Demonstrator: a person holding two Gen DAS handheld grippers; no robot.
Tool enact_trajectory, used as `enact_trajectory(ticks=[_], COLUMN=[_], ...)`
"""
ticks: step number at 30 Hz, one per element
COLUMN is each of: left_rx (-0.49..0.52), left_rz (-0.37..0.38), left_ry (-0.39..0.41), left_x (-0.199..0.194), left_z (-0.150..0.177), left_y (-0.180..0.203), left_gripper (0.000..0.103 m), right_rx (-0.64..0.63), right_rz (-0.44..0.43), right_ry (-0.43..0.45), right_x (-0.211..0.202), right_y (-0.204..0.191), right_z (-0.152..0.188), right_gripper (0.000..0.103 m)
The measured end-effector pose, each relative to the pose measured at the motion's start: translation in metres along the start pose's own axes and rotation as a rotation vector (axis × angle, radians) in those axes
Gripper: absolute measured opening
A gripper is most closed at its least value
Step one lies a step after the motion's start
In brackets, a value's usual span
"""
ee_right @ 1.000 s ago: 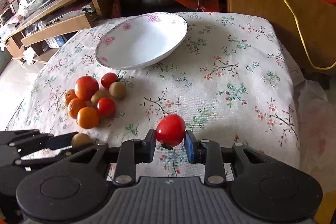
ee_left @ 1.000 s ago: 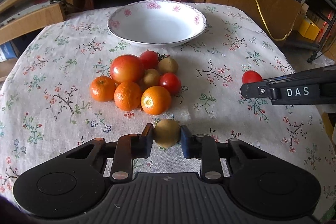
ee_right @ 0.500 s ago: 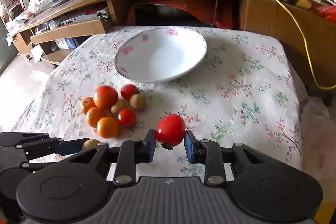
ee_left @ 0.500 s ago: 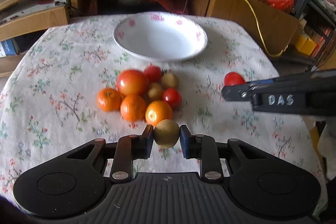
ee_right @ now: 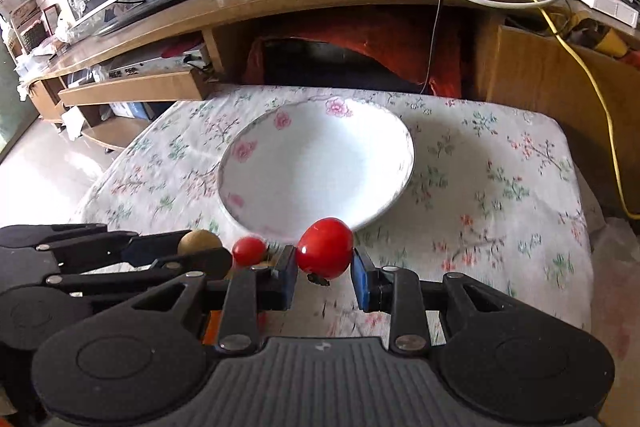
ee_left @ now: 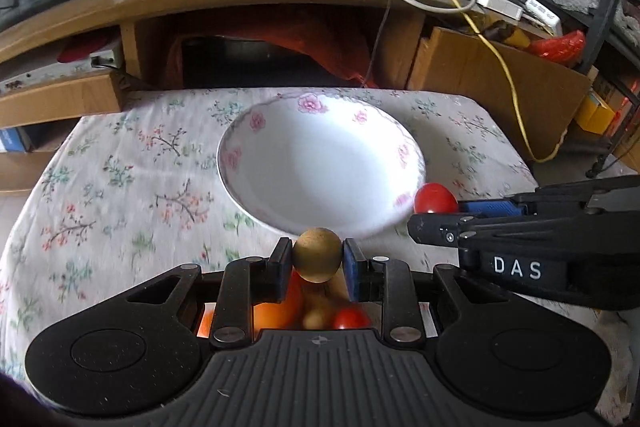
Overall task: Organize fruits
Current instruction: 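Carry the kiwi in the left tool while the right tool carries the tomato over the bowl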
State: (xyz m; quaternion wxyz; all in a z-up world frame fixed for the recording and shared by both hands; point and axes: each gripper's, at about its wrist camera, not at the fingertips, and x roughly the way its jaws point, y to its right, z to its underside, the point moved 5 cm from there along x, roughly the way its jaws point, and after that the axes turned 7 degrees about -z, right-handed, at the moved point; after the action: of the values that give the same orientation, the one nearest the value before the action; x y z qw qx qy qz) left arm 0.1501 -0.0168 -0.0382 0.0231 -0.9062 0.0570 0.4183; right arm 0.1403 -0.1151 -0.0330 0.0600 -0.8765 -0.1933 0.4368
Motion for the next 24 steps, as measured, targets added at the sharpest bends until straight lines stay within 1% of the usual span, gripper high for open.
enact_trajectory(ticks=[10,16,24], left_rx=[0.004,0.005,0.019], left_rz=[-0.027,-0.046,-0.062], left_ry=[-0.006,-0.028,-0.030], left_x=[0.031,0.045,0.051], left_z=[-0.021,-0.021,-0.020], left_y=[-0.006,-0.007,-0.006], left_gripper=[0.034,0.034,0.033], right_rx=[-0.010,-0.027,-0.058], right_rz=[0.004,0.005,0.001], right_ry=[-0.018,-0.022,-0.035], right_x=[0.037,0.052,0.063], right_y=[0.015,0.020,0.022], right_z=[-0.025,-0.033,-0.033], right_gripper=[0.029,0.029,0.029])
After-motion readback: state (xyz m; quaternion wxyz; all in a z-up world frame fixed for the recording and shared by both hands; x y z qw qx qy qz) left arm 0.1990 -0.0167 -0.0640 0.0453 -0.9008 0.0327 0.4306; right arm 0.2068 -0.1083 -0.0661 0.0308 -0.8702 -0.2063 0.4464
